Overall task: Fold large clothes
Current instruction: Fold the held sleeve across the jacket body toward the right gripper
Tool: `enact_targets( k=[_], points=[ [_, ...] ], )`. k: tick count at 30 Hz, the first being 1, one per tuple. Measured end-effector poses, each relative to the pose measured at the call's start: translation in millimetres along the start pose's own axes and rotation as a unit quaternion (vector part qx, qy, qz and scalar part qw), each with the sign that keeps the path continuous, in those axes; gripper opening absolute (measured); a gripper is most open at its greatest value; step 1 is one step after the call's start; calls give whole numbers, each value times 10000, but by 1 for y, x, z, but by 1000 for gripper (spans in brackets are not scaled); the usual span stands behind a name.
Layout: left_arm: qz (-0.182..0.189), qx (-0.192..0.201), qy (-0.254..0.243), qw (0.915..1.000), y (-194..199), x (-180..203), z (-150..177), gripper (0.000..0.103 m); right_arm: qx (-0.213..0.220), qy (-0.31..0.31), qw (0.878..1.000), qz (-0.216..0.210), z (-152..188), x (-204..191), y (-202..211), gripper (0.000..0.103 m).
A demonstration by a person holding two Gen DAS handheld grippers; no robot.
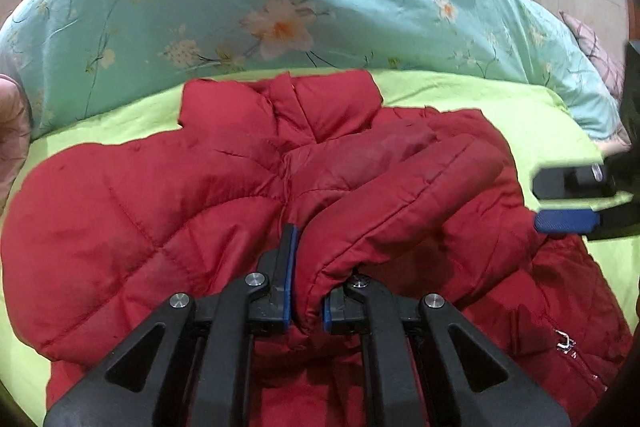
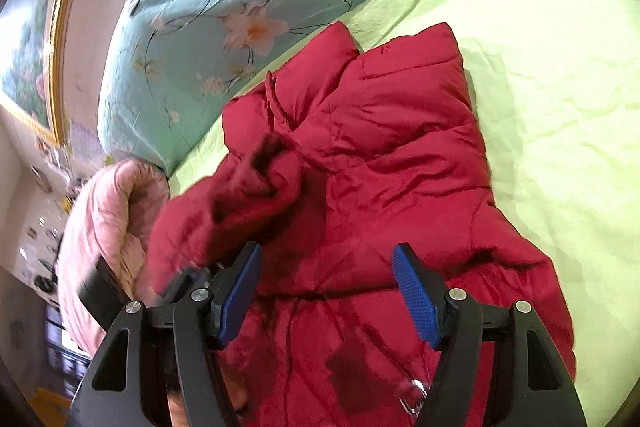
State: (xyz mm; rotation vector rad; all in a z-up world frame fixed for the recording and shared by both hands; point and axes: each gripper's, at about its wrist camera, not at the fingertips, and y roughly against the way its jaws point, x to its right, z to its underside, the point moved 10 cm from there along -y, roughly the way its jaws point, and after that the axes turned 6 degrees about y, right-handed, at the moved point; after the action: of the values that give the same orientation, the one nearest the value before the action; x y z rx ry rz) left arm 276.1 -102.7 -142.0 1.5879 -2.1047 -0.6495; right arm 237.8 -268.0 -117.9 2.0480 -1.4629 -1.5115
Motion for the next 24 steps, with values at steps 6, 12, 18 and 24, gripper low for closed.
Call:
enact_targets(
  k=[6,12,18,24],
  points=[
    [131,-75,129,9998,0,0,3,6,-240,-357,9966,-699,-13,-20,-31,70],
    [208,-113,119,9996,0,2,2,7,-593,-755,9890,-1123,-15,-30,-64,70],
    [228,-361,157,9990,-3,0,3,12,-685,-654,9906,-989,-16,-35,-76,38],
    [524,-654,355,9959,21,-4,11,38,-611,-443,9938,-812,-16,-33,-75,19]
  ],
)
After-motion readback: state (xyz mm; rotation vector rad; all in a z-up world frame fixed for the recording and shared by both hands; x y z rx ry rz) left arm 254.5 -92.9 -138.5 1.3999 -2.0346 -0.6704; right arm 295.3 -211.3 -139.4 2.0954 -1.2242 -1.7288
